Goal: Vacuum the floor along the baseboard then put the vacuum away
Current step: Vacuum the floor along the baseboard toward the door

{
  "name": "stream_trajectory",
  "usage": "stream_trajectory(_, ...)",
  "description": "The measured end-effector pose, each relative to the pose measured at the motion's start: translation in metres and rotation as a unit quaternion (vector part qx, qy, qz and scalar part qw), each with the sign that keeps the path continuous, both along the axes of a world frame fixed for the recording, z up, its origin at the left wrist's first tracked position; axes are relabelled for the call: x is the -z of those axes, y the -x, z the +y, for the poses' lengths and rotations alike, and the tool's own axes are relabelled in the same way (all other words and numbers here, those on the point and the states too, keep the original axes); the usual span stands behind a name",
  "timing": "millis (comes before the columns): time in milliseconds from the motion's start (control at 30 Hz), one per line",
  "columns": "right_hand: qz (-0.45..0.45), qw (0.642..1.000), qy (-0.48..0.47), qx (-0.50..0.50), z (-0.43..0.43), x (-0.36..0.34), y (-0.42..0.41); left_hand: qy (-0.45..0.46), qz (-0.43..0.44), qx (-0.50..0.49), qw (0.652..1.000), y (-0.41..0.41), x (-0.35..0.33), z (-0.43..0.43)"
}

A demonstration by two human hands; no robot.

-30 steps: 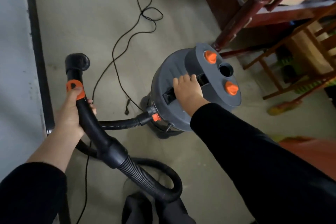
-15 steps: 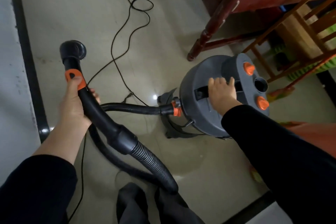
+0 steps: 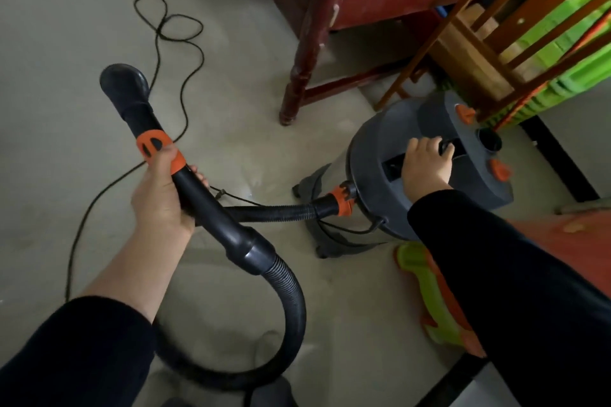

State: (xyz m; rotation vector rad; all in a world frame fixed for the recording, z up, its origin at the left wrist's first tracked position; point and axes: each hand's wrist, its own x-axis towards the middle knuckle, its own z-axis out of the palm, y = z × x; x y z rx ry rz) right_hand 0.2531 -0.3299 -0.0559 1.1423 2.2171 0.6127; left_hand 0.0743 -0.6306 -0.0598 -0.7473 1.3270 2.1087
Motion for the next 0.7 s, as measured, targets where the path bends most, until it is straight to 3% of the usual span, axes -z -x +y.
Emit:
stream_trajectory(300, 0.001, 0.997, 0.042, 0.061, 0.063, 0.009, -0.027, -0.019, -0.018, 0.069, 0.997, -0.04, 0.016, 0.106)
stream_trajectory(433, 0.155, 0.981, 0.119, 0.007, 0.013, 0.012, -0.002, -0.018, -0.03, 0.074, 0.997, -0.04, 0.013, 0.109)
stream_trajectory(467, 0.234, 0.955, 0.184, 0.005, -0.007, 0.011, 0.007, -0.017, -0.026, 0.074, 0.997, -0.036, 0.012, 0.104)
stream_trajectory(500, 0.327, 0.898, 0.288, 0.06, -0.031, 0.008, 0.017, -0.017, -0.022, 0.073, 0.997, -0.031, 0.01, 0.096)
stream_trajectory(533, 0.395, 0.806, 0.412, 0.155, -0.059, 0.002, 0.027, -0.016, -0.019, 0.068, 0.997, -0.025, 0.009, 0.085)
stream_trajectory(600, 0.409, 0.621, 0.603, 0.289, -0.112, -0.007, 0.045, -0.014, -0.024, 0.044, 0.999, -0.013, 0.008, 0.057)
stream_trajectory(633, 0.381, 0.577, 0.662, 0.29, -0.135, -0.01, 0.051, -0.015, -0.029, 0.025, 0.999, -0.007, 0.007, 0.042)
stream_trajectory(667, 0.348, 0.567, 0.701, 0.255, -0.156, -0.01, 0.057, -0.017, -0.032, 0.007, 0.999, -0.001, 0.008, 0.025)
stream_trajectory(700, 0.317, 0.581, 0.722, 0.202, -0.175, -0.008, 0.064, -0.02, -0.036, -0.01, 0.999, 0.005, 0.009, 0.009)
